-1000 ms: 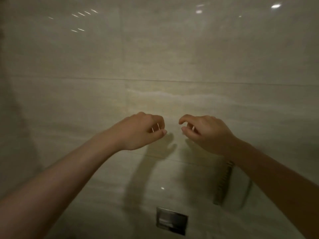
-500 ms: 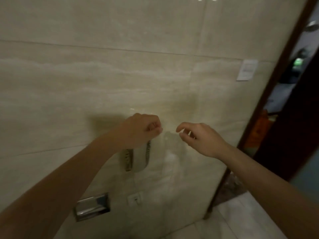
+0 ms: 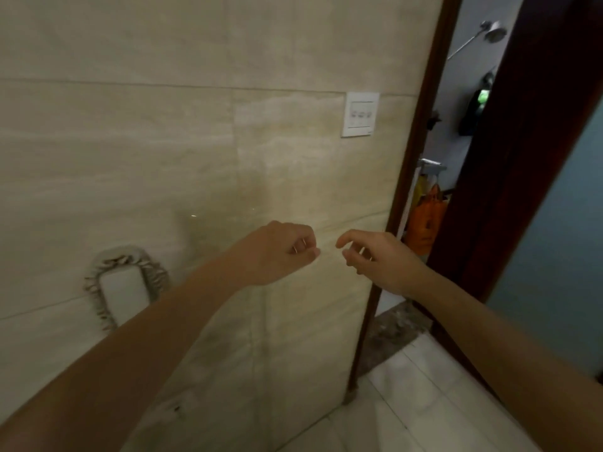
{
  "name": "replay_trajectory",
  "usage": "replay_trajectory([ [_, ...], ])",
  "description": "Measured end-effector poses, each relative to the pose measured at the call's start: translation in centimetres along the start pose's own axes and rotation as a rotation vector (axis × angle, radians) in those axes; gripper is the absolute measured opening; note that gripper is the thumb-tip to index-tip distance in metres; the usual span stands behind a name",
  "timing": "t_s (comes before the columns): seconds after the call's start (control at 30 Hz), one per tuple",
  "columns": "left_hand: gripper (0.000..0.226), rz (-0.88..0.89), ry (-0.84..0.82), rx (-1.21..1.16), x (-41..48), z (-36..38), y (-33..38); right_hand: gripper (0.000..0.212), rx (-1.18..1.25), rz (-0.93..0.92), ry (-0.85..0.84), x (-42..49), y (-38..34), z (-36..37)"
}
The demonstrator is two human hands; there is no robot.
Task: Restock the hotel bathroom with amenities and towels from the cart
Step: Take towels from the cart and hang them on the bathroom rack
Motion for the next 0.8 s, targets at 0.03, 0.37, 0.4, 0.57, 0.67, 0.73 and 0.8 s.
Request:
replay_trajectory([
  [0.03, 0.015, 0.015, -0.009, -0.009, 1.1, 0.9, 0.7, 0.022, 0.005, 0.017, -0.004, -0.1, 1.4, -0.4],
  [0.37, 0.014, 0.133, -0.127, -0.04, 12.1, 8.6, 7.6, 0.02, 0.015, 0.111, 0.081, -1.6, 12.4, -6.4],
  [0.4, 0.013, 0.146, -0.14, -0.032, 13.0, 9.3, 8.2, 0.02, 0.017, 0.123, 0.092, -1.8, 13.5, -7.0],
  [0.57, 0.016, 0.166, -0.149, -0.068, 17.2, 12.2, 10.6, 0.019, 0.004, 0.167, 0.111, -2.7, 18.3, -9.2],
  [0.67, 0.016, 0.199, -0.16, -0.074, 19.6, 13.6, 11.8, 0.019, 0.003, 0.189, 0.104, -2.6, 20.8, -10.4],
  [0.73, 0.016, 0.222, -0.165, -0.081, 21.4, 14.5, 12.4, 0.019, 0.0, 0.2, 0.122, -2.3, 22.6, -11.4],
  [0.8, 0.014, 0.225, -0.177, -0.084, 23.5, 15.4, 12.4, 0.018, -0.008, 0.204, 0.143, -1.6, 24.4, -12.3],
])
Point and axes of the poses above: each hand's wrist, its own x-axis towards the middle knuckle, its own z-axis out of the palm, y = z × x, the point moved 10 cm from there along x, towards the middle knuckle, and after that the axes turned 6 degrees about z, right-handed, at the moved point
